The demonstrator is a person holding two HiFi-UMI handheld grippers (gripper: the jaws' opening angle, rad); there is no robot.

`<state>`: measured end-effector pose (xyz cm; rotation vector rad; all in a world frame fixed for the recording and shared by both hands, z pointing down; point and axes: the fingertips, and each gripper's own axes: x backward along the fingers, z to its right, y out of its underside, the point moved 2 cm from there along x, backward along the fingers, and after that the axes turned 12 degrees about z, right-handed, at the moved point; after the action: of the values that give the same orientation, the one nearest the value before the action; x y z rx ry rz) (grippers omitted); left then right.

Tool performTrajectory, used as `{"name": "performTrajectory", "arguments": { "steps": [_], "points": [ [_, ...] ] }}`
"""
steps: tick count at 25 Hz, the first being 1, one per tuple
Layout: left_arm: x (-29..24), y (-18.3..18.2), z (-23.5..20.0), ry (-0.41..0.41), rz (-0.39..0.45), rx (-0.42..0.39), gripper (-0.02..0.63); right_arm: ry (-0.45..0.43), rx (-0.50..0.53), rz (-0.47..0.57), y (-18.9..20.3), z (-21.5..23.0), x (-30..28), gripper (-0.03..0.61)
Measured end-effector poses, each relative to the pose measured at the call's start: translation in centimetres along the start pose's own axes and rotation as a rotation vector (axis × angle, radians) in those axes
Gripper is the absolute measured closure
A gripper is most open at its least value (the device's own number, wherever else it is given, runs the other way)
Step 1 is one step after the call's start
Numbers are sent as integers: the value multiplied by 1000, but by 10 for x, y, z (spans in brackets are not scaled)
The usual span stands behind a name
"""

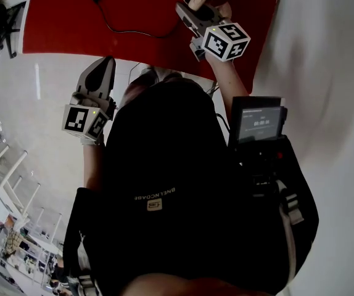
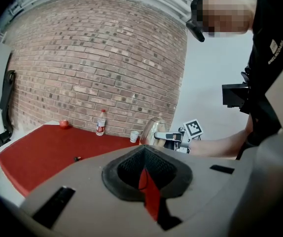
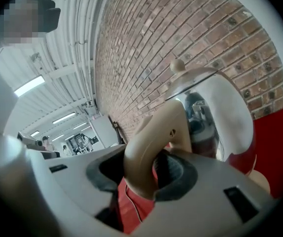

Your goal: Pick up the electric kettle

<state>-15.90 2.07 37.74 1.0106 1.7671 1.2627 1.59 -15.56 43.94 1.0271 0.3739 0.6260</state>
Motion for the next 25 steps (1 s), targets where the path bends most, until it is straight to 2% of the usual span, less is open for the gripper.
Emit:
{"name": "performTrajectory", "arguments": {
  "steps": [4,10,18,25],
  "points": [
    [3,1,-5,6,20,-6,611,-52,20,-24,-8,-16,-6,423],
    [-13,-22,-31,20,43,4,611,-130,17,-61,-41,-42,-41,422],
    [-46,-26,-38,91,83,-6,611,-241,-8,-92,-59,-73,-48,422],
    [-79,-34,-42,180,101,-44,611,-288,-1,-93,-77,-91,-51,420]
  ]
}}
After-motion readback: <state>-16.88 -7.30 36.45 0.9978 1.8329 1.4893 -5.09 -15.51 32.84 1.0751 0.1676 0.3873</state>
